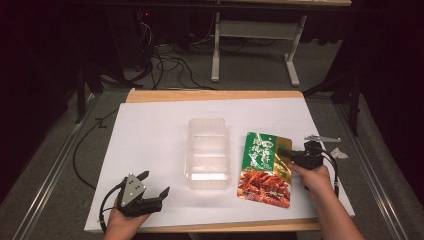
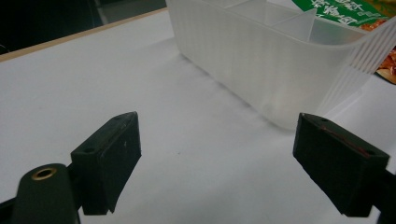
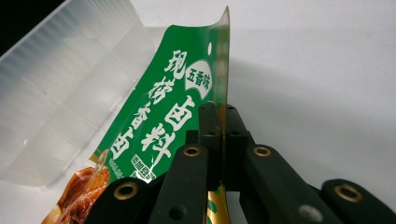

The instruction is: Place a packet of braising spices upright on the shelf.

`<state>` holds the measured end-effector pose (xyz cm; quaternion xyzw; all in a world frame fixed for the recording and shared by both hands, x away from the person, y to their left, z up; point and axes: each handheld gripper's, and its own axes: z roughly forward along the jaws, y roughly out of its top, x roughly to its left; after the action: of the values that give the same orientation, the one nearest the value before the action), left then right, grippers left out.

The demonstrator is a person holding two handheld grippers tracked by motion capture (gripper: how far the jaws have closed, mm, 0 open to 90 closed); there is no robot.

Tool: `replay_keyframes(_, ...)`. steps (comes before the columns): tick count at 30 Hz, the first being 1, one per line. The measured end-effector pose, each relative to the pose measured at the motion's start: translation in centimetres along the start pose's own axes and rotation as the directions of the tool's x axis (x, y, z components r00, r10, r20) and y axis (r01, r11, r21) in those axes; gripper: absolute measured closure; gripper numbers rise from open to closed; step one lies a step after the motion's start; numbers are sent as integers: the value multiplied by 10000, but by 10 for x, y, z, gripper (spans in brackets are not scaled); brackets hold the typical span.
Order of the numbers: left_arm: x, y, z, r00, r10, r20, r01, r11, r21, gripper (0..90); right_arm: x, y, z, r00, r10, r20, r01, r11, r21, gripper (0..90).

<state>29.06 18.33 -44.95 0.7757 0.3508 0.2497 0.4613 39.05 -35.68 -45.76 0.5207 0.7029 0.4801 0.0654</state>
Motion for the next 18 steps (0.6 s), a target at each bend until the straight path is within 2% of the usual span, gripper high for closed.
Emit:
replay_keyframes(3,2,2,3,9999,-114,-56,113,9999,-62,156,4,-1,-5,9998,-206,-20,205,9996,-211,900)
replay_keyframes(5,2,3,4,9998,-179,-98,178,9998,-83,157,6,-1,-10,9997,-189,-129,183,9989,-424,900)
replay_keyframes(6,2,3,5,9998,-160,-117,159,9998,-81,156,9,-1,-15,9995,-206,-221,191,9977,-650,900)
replay_keyframes(9,2,5,7,9998,-153,-129,152,9998,-138,156,12,-1,-19,9988,-433,-238,411,9955,-851,900)
replay_keyframes(11,2,6,8,9997,-185,-145,182,9997,-176,156,15,-1,-24,9986,-428,-320,395,9944,-976,900)
replay_keyframes(16,2,7,9,9997,-179,-183,175,9996,-203,157,24,0,-35,9968,-710,-373,651,9880,-1403,900)
replay_keyframes(18,3,7,9,9997,-187,-178,183,9996,-223,157,30,3,-40,9949,-944,-344,875,9825,-1644,900)
